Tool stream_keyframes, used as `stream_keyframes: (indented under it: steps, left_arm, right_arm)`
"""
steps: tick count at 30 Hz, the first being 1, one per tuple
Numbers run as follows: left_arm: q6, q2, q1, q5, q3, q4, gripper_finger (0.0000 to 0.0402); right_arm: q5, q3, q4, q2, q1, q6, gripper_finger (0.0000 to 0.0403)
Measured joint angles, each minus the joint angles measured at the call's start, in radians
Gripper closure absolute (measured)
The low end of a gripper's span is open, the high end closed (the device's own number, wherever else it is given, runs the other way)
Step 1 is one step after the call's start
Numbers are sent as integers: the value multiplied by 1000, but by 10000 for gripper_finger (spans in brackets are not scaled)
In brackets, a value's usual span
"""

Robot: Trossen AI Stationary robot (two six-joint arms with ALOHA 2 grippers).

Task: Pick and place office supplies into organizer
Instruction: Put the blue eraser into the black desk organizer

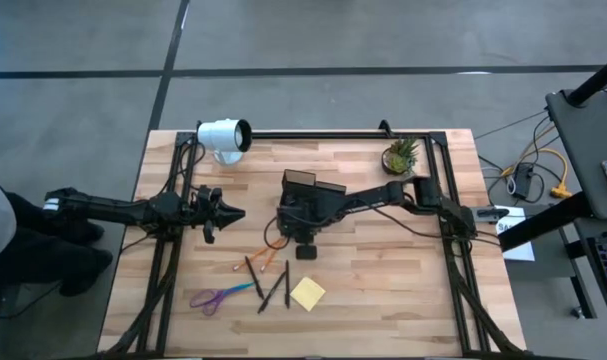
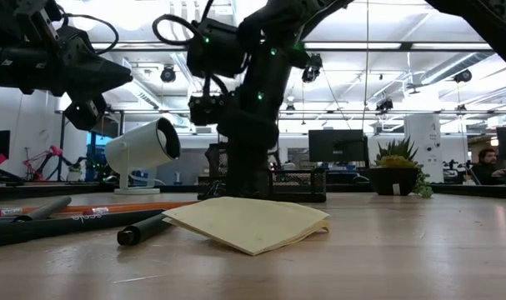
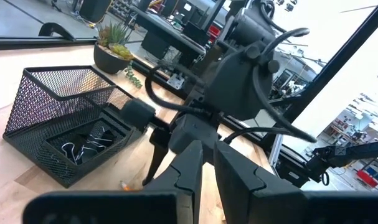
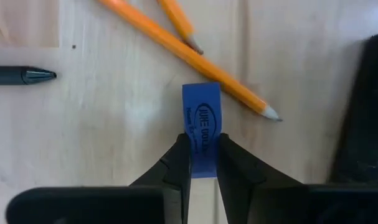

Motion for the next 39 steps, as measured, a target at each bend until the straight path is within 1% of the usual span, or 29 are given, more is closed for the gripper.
stream_keyframes:
  steps: [6, 8, 11, 13, 15, 18, 21, 24, 29, 32, 36, 39]
  left_arm:
    - [0, 0, 0, 0, 0, 0, 375]
    - [0, 0, 0, 0, 0, 0, 375]
    - [0, -4, 0, 0, 0, 0, 375]
    - [0, -6, 0, 0, 0, 1, 375]
    - [0, -10, 0, 0, 0, 1, 375]
    - [0, -15, 0, 0, 0, 5, 375]
    - [1, -15, 0, 0, 0, 18, 375]
    - [1, -15, 0, 0, 1, 16, 375]
    - [0, -17, 0, 0, 1, 15, 375]
    - [1, -17, 0, 0, 1, 14, 375]
    - [1, -17, 0, 0, 1, 14, 375]
    - [1, -15, 0, 0, 1, 14, 375]
  right_arm:
    - [10, 98, -74, -3, 0, 5, 354]
    - [55, 141, -122, -7, 0, 28, 354]
    - [161, 217, -209, -10, -11, 98, 355]
    - [188, 252, -245, -11, -32, 158, 354]
    - [188, 271, -255, -11, -61, 212, 353]
    - [175, 271, -267, -11, -110, 257, 352]
    - [81, 250, -267, -5, -157, 265, 351]
    - [50, 236, -267, 11, -178, 264, 351]
    - [44, 227, -247, 25, -176, 263, 349]
    - [55, 224, -226, 37, -176, 266, 339]
    - [130, 224, -218, 37, -174, 293, 308]
    - [135, 224, -219, 37, -174, 291, 275]
